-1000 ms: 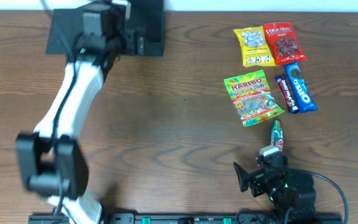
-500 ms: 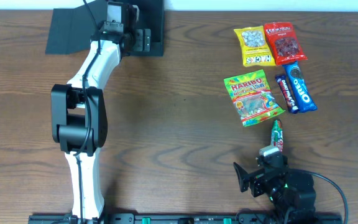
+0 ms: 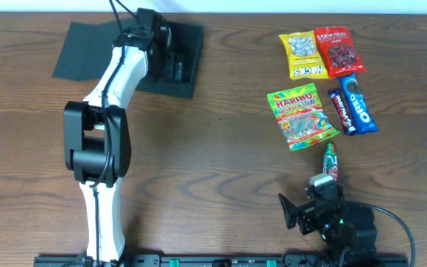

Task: Pack container
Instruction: 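Reach the left gripper to the black box and grip its side, then drag the black box with the left gripper toward table center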

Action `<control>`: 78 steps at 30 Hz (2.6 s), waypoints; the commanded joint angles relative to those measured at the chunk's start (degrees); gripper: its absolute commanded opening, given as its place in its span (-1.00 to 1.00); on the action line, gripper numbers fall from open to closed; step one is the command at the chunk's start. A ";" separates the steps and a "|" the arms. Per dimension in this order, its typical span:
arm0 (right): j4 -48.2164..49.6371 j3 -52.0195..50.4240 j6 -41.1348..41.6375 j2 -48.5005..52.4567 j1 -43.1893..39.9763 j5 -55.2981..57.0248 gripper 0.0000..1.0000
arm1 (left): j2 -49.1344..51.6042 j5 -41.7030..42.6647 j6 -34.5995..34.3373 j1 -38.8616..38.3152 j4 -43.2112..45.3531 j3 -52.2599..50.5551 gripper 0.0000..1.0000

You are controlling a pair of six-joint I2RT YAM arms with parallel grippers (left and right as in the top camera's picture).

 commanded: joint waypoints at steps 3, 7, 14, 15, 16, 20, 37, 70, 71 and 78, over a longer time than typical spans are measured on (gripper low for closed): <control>-0.09 -0.28 -0.90 -0.31 0.44 0.11 0.98 | 0.31 4.39 -7.72 -0.72 -8.33 -0.28 0.91; -0.09 -0.28 -0.90 -0.31 0.44 0.11 0.99 | 0.28 6.23 -9.51 -1.36 -14.29 -0.28 0.91; -0.07 -0.28 -0.90 -0.31 0.44 0.11 0.99 | -3.15 4.83 -10.34 -2.01 -16.26 1.22 0.91; -0.07 -0.28 -0.90 -0.31 0.44 0.11 0.98 | -4.55 3.67 -10.34 -1.92 -16.35 2.45 0.91; -0.07 -0.28 -0.90 -0.31 0.44 0.11 0.99 | -7.13 1.51 -10.34 -1.90 -17.00 4.22 0.91; -0.07 -0.28 -0.90 -0.31 0.44 0.11 0.99 | -15.67 4.15 -12.39 -2.03 -15.56 4.98 0.91; -0.07 -0.28 -0.90 -0.31 0.44 0.11 0.98 | -19.37 -11.08 -42.95 -2.14 -28.28 4.00 0.90; -0.09 -0.28 -0.90 -0.31 0.44 0.11 0.98 | -17.55 -4.90 -59.01 -3.37 -5.55 -27.63 -0.54; -0.07 -0.28 -0.90 -0.31 0.44 0.11 0.98 | -17.55 -5.09 -58.14 -3.37 -5.99 -27.63 -0.65; -0.07 -0.28 -0.90 -0.31 0.44 0.11 0.98 | -17.55 -8.68 -43.93 -5.51 -9.68 -27.61 -0.88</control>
